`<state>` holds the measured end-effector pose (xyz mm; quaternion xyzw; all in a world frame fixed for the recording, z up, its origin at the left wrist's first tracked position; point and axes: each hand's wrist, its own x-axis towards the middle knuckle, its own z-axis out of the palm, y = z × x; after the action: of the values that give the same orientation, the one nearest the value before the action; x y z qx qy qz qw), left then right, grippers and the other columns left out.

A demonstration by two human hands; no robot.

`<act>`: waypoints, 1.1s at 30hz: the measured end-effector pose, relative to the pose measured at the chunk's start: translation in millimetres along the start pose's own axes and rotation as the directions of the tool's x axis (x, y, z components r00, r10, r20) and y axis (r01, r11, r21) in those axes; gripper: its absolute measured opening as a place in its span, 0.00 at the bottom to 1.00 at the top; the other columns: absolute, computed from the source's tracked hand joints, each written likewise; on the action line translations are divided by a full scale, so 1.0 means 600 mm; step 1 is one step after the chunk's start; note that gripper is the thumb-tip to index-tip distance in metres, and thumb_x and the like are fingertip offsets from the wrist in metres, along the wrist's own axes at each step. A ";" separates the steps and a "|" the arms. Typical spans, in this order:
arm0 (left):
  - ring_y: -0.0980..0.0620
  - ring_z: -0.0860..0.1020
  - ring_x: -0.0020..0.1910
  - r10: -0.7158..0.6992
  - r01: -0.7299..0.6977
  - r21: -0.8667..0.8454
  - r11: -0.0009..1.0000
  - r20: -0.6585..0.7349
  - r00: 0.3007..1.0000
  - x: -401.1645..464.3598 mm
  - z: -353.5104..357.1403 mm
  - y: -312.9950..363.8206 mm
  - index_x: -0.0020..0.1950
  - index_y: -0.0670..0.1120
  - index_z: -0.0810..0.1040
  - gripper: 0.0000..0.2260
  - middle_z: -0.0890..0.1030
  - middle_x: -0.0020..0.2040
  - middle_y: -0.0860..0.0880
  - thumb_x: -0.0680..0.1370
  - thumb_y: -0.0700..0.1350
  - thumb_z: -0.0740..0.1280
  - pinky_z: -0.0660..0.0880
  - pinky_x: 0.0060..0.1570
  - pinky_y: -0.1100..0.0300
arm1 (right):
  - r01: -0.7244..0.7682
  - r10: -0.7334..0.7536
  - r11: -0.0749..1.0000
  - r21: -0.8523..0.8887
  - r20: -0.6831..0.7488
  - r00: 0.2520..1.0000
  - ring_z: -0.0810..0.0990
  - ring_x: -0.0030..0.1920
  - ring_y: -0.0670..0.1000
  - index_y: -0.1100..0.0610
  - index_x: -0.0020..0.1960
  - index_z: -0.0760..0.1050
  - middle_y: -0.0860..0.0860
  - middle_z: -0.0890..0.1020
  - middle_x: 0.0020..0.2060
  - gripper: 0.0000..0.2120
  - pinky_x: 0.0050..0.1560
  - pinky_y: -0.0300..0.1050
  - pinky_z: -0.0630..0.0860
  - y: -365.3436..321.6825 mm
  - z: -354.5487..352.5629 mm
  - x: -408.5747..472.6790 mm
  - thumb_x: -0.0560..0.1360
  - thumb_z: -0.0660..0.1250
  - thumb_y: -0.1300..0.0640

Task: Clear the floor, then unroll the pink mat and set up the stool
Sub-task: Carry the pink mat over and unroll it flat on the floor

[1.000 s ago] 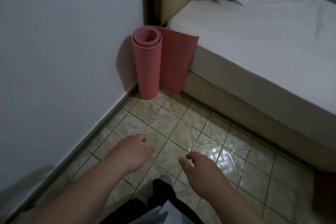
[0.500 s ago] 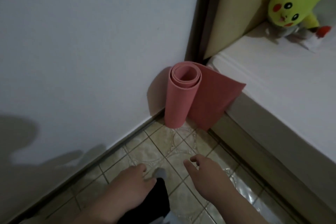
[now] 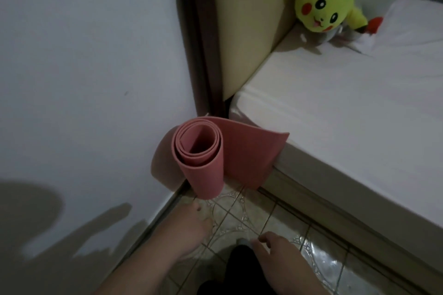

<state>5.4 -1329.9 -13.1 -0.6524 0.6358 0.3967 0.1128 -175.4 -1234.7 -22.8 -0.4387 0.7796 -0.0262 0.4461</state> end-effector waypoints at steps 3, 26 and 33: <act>0.53 0.76 0.46 -0.086 0.070 -0.136 0.988 -0.111 0.990 0.062 -0.026 0.015 0.60 0.48 0.73 0.17 0.78 0.55 0.49 0.76 0.56 0.62 0.70 0.41 0.59 | 0.033 -0.035 0.996 -0.077 -0.023 0.999 0.76 0.61 0.53 0.50 0.62 0.73 0.53 0.78 0.61 0.20 0.61 0.46 0.71 -0.016 -0.052 0.069 0.77 0.56 0.40; 0.40 0.78 0.42 -0.520 0.261 -0.906 0.333 0.055 0.853 0.338 -0.025 -0.012 0.72 0.43 0.59 0.32 0.73 0.63 0.36 0.74 0.51 0.69 0.78 0.30 0.50 | 0.009 -0.138 0.764 -0.645 -0.150 0.979 0.72 0.64 0.59 0.56 0.66 0.70 0.57 0.75 0.63 0.19 0.61 0.54 0.69 -0.132 -0.135 0.440 0.76 0.62 0.52; 0.47 0.75 0.39 -0.458 0.281 -0.948 0.153 0.184 0.870 0.362 -0.009 -0.016 0.56 0.45 0.72 0.12 0.76 0.46 0.41 0.75 0.48 0.66 0.78 0.22 0.58 | 0.137 -0.103 0.920 -0.369 0.110 0.989 0.77 0.61 0.61 0.65 0.65 0.67 0.64 0.75 0.62 0.19 0.59 0.53 0.75 -0.116 -0.075 0.413 0.76 0.63 0.59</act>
<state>-10.3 -1492.8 -156.8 -0.7455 0.0900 0.6078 -0.2581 -215.2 -1468.7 -132.4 -0.5634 0.7215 0.1154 0.3857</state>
